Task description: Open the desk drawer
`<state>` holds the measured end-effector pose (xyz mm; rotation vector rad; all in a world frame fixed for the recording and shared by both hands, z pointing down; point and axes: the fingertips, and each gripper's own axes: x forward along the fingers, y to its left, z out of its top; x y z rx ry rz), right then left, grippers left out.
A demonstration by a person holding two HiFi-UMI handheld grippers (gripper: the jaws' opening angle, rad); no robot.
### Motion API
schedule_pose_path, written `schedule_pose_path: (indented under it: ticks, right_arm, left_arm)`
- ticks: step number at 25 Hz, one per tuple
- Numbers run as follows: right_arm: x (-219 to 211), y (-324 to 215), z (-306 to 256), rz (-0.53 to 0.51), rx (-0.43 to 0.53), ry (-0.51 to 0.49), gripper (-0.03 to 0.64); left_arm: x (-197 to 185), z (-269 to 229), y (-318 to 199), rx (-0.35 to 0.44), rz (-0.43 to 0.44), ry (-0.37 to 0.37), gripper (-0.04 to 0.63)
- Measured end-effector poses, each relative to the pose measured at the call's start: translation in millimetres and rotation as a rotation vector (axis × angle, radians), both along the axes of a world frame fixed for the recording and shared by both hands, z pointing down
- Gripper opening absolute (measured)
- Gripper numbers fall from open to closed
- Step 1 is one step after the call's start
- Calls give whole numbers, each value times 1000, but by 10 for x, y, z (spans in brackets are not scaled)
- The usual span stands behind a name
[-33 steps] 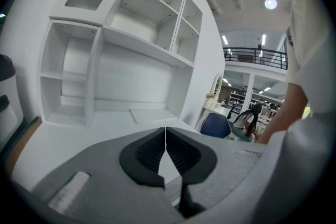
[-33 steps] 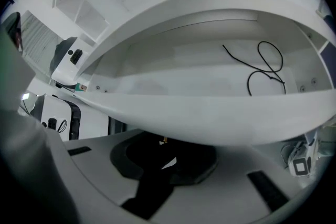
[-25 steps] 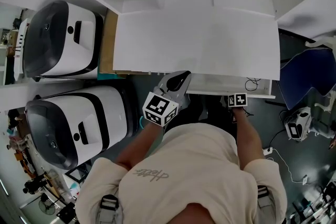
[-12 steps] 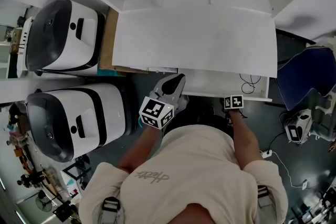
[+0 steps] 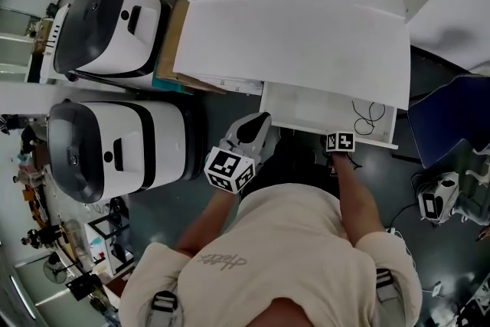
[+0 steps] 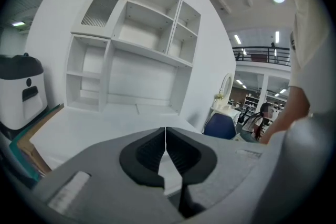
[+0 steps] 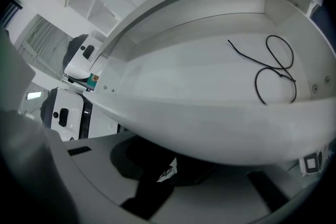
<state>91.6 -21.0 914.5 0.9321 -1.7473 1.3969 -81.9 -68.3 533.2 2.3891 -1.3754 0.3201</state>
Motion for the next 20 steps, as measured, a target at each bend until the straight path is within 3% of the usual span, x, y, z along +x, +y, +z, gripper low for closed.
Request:
schedule_pose_path:
  ticks: [7, 20]
  right_arm:
    - [-11, 118, 2, -2, 3, -13, 67]
    - [-42, 472, 7, 4, -14, 7, 67]
  left_arm:
    - [39, 59, 365, -23, -40, -12, 17]
    - [-70, 26, 447, -18, -29, 17, 17]
